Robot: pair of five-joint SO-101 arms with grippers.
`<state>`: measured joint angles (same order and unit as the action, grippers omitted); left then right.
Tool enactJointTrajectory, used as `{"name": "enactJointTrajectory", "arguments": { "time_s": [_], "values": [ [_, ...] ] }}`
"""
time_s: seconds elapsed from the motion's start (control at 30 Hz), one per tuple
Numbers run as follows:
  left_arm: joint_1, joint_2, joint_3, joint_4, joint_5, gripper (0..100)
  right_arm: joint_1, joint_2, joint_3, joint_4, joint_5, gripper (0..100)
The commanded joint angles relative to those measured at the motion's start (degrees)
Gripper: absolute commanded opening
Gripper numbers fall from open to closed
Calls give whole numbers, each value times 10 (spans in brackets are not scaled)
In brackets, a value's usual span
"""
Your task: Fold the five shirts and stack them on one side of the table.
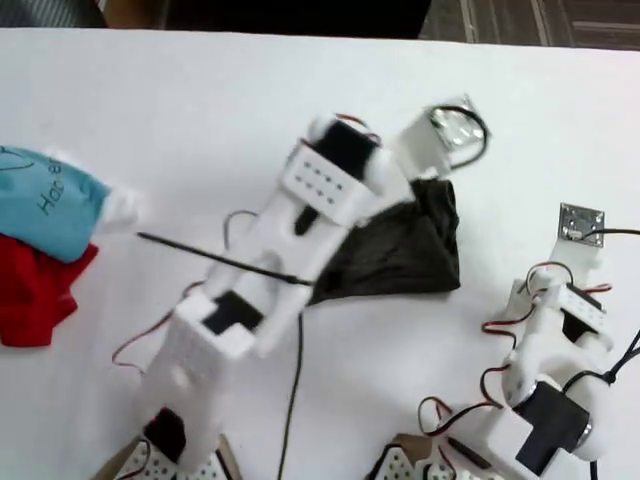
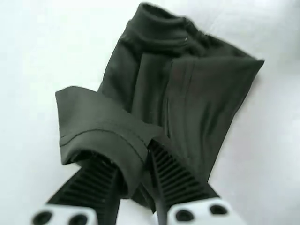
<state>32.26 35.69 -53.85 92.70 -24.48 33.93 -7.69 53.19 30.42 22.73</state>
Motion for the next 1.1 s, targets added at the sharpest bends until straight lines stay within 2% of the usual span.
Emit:
{"name": "enactJointTrajectory", "arguments": {
  "time_s": [0.0, 0.2, 0.4, 0.67, 0.87, 1.07],
  "values": [
    [25, 33, -72, -24, 27, 25, 5, 0, -23, 2, -4, 88],
    [60, 98, -156, -22, 42, 25, 5, 1, -23, 2, -4, 88],
    [64, 142, -164, -30, 42, 25, 5, 1, -23, 2, -4, 88],
    [65, 148, -164, -86, 42, 40, 5, 1, -23, 1, -4, 88],
    [61, 142, -170, -34, 35, 244, -7, 1, -22, 1, -1, 88],
    [-18, 142, -349, 73, 24, 222, -7, 1, -22, 1, -1, 87]
  ]
}}
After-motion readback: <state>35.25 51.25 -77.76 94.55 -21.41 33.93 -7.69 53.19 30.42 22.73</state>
